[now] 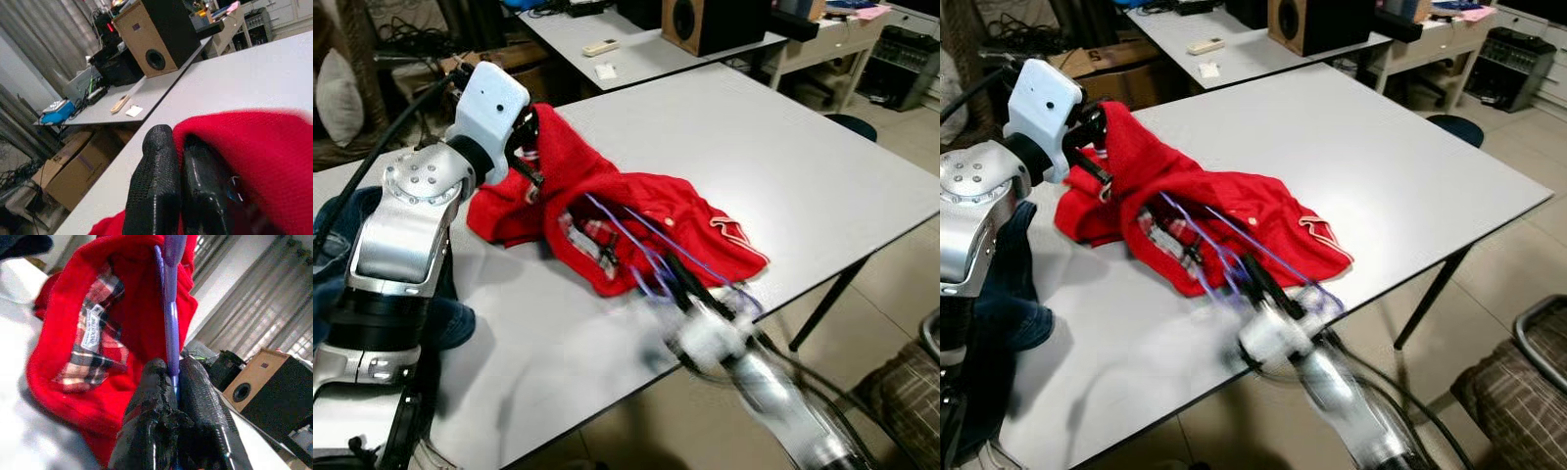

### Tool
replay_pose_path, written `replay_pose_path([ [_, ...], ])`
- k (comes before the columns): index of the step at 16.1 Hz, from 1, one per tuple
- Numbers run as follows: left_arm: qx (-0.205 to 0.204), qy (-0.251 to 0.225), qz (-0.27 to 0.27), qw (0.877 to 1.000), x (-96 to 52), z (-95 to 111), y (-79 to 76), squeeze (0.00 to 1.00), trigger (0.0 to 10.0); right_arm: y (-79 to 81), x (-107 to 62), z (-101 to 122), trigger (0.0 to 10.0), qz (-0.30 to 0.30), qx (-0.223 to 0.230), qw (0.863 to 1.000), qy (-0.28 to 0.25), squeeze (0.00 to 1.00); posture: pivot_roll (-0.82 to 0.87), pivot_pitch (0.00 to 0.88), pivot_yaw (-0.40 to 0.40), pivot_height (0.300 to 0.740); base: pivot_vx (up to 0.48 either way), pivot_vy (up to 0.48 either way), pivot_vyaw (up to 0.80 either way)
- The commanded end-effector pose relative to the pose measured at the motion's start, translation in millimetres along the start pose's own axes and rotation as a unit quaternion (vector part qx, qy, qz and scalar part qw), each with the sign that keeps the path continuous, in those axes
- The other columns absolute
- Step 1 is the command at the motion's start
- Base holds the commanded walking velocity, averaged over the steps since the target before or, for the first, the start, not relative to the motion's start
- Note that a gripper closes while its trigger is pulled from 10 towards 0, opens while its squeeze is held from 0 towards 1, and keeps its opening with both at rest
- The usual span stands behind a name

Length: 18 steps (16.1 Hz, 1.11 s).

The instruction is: Hang hanger

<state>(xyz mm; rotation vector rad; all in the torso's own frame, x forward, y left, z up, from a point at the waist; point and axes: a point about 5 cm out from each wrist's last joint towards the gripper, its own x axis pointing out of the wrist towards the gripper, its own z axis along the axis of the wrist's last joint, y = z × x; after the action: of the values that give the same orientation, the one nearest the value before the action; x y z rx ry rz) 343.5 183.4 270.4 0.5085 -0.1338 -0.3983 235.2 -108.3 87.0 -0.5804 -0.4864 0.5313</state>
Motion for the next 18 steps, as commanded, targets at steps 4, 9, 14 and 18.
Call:
replay_pose_path([
  [4, 0.0, 0.005, 0.008, 1.0, -4.1, -2.2, 3.9, 0.0, 0.0, -23.6, -40.7, 18.4, 10.0, -0.05, 0.005, 0.999, -0.018, 0.0, 0.06, 0.034, 0.094, 0.74, 0.0, 0.0, 0.0],
  [9, -0.001, 0.004, 0.004, 1.0, -2.5, -3.3, 3.4, 0.0, 0.0, -1.2, -64.7, 4.3, 10.0, 0.038, 0.107, 0.99, 0.083, 0.0, 0.03, 0.023, 0.104, 0.74, 0.0, 0.0, 0.0],
  [14, 0.002, -0.005, 0.003, 1.0, 1.5, 0.6, 3.3, 0.0, 0.0, -0.9, -27.0, -7.5, 10.0, 0.074, 0.164, 0.98, 0.089, 0.0, 0.04, 0.009, 0.104, 0.74, 0.0, 0.0, 0.0],
  [18, 0.007, -0.006, 0.005, 1.0, 1.3, 3.1, 4.8, 0.0, 0.0, 17.4, -22.5, -11.8, 10.0, 0.178, 0.246, 0.945, 0.12, 0.0, 0.05, 0.015, 0.099, 0.74, 0.0, 0.0, 0.0],
])
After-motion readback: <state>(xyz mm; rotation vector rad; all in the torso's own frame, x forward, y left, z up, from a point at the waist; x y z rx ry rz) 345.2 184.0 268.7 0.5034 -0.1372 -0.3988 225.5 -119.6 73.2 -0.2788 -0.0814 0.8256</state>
